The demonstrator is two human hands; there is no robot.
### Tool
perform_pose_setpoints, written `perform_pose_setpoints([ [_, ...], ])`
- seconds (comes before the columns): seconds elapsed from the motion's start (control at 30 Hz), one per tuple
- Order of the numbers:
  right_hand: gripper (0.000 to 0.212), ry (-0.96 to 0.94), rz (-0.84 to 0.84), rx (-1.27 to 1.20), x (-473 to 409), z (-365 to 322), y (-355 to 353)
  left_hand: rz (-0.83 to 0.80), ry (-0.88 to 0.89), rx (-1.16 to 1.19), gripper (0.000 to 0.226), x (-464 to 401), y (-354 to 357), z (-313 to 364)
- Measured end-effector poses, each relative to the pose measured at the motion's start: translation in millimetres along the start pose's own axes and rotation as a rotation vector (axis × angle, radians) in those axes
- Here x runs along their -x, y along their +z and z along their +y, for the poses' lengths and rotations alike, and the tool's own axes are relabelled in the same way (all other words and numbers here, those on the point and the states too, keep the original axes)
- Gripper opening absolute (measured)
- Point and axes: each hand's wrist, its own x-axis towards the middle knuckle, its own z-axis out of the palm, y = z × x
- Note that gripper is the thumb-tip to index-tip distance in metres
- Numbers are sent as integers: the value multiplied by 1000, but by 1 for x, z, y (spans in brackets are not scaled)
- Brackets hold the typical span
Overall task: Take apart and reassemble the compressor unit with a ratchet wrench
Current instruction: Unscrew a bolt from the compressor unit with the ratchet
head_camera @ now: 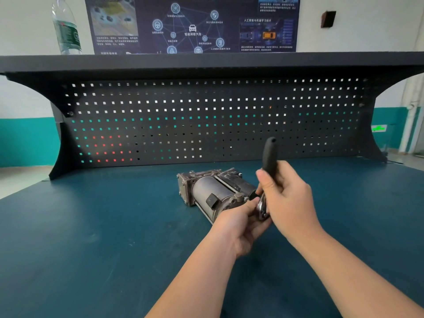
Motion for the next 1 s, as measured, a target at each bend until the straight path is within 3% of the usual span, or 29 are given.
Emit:
perform_pose_setpoints([
  [0.1, 17, 68, 68, 24, 1, 1, 3, 8, 1, -14, 10, 0, -1, 0],
  [0.17, 22, 323, 202, -128, -7, 9, 1, 4, 9, 2, 11, 0, 1, 0],
  [0.27, 30, 856, 338, -588, -15, 24, -6, 1, 17, 6, 13, -1, 2, -2],
  [0.33, 32, 998, 360, -772, -14, 29, -6, 2, 14, -4, 14, -1, 2, -2],
  [0.4, 30, 825, 325, -684, -14, 26, -5, 6, -1, -2, 15, -2, 2, -2],
  [0.53, 15, -1, -24, 9, -2, 4, -2, 11, -11, -26, 13, -1, 0, -1],
  [0.6, 8, -178, -146, 182, 5, 1, 4, 4, -3, -69, 17, 0, -2, 0],
  [0.7, 14, -46, 37, 116, 4, 3, 9, 4, 10, -48, 12, 0, -2, 1],
  [0.77, 21, 253, 213, -89, -5, 11, 5, 6, 13, -17, 12, 0, 0, 0],
  [0.83, 25, 641, 343, -452, -12, 20, -1, 2, 16, -7, 17, -1, 1, -2],
  [0.9, 24, 870, 411, -719, -13, 28, -3, 0, 18, -12, 17, -1, 1, -3],
  [0.93, 21, 863, 407, -733, -12, 28, -3, 2, 15, -9, 16, -1, 1, -3],
  [1.0, 13, 612, 319, -580, -10, 23, -2, 9, 9, 13, 14, -2, 1, -2],
])
